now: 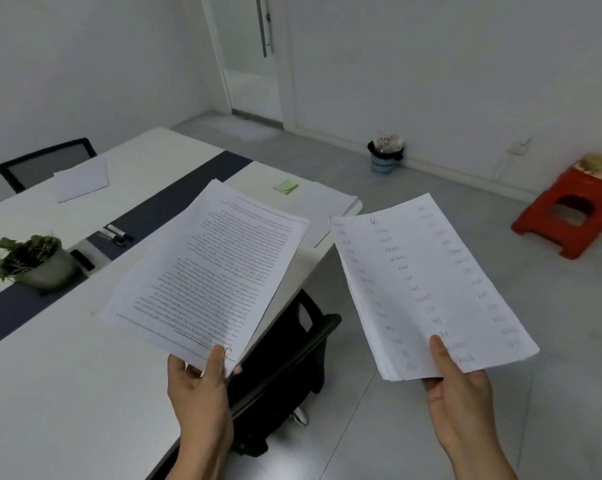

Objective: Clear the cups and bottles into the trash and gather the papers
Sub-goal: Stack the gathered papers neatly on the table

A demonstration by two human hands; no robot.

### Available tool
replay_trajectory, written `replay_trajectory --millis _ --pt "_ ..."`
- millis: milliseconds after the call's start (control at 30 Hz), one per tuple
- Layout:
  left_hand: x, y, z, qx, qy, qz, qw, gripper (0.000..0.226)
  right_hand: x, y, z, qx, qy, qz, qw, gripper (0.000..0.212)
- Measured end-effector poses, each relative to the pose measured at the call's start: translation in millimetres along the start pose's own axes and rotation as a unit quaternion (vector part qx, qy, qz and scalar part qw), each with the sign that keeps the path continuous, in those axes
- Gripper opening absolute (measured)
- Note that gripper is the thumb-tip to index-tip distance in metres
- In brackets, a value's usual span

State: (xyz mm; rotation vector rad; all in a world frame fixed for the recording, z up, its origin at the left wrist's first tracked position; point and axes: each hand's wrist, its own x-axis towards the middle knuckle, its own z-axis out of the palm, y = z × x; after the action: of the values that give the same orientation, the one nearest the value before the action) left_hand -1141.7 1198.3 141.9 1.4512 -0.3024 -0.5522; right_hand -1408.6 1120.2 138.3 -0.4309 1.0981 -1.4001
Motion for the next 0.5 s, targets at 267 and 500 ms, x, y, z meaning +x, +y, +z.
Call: replay_trajectory --millis 267,500 --pt "8.3 3.4 135.5 -0.006 0.009 0.021 1.000 0.034 130.0 -69.6 7.0 -0.008 -0.022 0.013 1.000 0.041" --pt "78.0 -37.0 247.1 -0.027 0.049 -0.015 0.998 0.035 274.2 -74.8 37.9 -0.048 -0.033 0.038 0.998 0.041"
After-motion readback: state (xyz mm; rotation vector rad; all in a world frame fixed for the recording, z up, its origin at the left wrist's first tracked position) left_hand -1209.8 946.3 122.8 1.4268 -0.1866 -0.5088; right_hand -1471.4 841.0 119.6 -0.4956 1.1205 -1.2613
